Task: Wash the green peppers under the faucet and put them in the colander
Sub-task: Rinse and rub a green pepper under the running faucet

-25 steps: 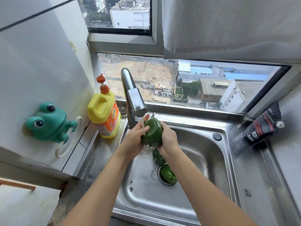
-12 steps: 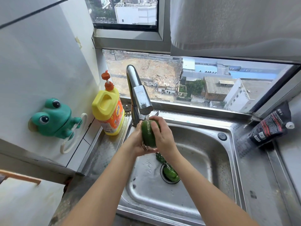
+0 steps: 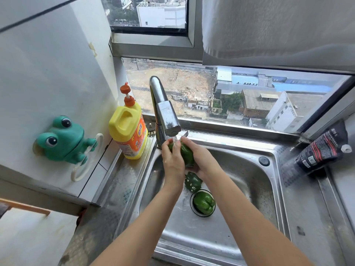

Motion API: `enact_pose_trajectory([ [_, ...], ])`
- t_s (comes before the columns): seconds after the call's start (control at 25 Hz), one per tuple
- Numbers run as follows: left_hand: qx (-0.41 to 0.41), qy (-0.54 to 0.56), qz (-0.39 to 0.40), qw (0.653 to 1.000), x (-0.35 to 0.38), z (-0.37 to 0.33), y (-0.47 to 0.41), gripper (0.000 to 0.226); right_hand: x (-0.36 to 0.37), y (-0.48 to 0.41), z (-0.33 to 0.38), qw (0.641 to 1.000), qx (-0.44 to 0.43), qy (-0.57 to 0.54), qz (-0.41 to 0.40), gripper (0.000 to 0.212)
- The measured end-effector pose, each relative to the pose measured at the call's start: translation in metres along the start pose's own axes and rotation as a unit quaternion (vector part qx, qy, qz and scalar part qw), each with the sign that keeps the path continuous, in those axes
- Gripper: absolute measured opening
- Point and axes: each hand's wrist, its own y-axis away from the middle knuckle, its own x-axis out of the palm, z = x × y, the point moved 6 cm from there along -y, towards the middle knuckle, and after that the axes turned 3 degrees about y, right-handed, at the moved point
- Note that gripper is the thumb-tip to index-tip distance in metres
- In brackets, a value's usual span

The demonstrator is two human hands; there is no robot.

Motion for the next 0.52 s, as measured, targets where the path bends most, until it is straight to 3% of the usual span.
enact_pose_trajectory([
  [0.12, -0.053, 0.053, -0.027, 0.997, 0.0, 0.007, -0.011, 0.026, 0.01, 0.002, -0.008, 0.997, -0.063, -0.039, -0.002, 0.031],
  [0.24, -0.255, 0.201, 0.029, 0.945, 0.008, 0.02, -0.009, 0.037, 0.008, 0.015, -0.003, 0.959, -0.247, 0.11, -0.081, 0.044],
  [0.32, -0.365, 0.244, 0.076, 0.895, 0.006, 0.018, -0.004, 0.049, 0.011, 0.018, 0.004, 0.916, -0.324, 0.237, -0.015, 0.06],
  [0.36, -0.388, 0.231, 0.087, 0.888, 0.001, 0.015, -0.004, 0.052, 0.012, 0.019, 0.003, 0.896, -0.332, 0.294, 0.039, 0.069],
  [0.44, -0.392, 0.184, 0.111, 0.895, -0.01, 0.014, -0.006, 0.051, 0.006, 0.023, -0.003, 0.856, -0.324, 0.386, 0.114, 0.084],
  [0.52, -0.392, 0.13, 0.12, 0.903, -0.022, 0.016, -0.008, 0.048, -0.009, 0.022, -0.005, 0.86, -0.303, 0.381, 0.152, 0.078],
])
